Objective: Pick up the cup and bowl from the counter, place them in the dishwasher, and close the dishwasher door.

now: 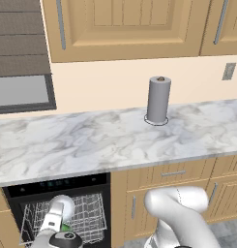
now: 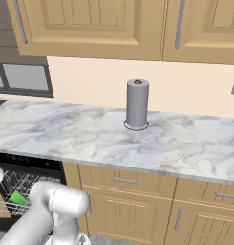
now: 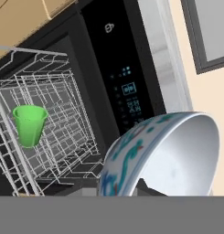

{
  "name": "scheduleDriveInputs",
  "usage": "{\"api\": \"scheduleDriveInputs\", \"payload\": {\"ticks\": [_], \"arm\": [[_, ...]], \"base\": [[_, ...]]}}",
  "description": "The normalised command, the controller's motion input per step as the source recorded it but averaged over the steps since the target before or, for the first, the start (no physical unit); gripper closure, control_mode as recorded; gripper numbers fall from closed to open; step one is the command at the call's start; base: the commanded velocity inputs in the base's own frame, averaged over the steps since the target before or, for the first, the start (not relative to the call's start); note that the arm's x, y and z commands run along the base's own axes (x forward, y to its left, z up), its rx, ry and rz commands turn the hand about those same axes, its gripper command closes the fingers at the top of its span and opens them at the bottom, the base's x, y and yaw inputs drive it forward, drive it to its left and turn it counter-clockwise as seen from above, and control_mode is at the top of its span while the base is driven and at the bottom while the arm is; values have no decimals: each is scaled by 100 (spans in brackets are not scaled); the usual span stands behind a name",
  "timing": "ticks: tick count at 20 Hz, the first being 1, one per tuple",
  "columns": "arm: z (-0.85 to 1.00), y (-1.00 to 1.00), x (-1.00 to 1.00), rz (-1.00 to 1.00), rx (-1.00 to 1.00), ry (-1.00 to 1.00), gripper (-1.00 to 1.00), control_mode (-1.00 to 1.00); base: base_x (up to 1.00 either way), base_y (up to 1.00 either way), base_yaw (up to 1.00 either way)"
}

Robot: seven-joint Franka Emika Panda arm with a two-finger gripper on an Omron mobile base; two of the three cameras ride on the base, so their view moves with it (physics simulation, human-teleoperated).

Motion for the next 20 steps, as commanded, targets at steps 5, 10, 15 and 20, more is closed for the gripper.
{"api": "scheduleDriveInputs", "payload": {"ticks": [5,10,15,20], "arm": [[-42,-2,0,0,0,0,100,-100],[-34,-8,0,0,0,0,100,-100],[-22,-15,1,-1,0,0,100,-100],[-16,-23,16,-3,0,0,100,-100]], "base": [[0,0,0],[0,0,0],[0,0,0],[0,0,0]]}}
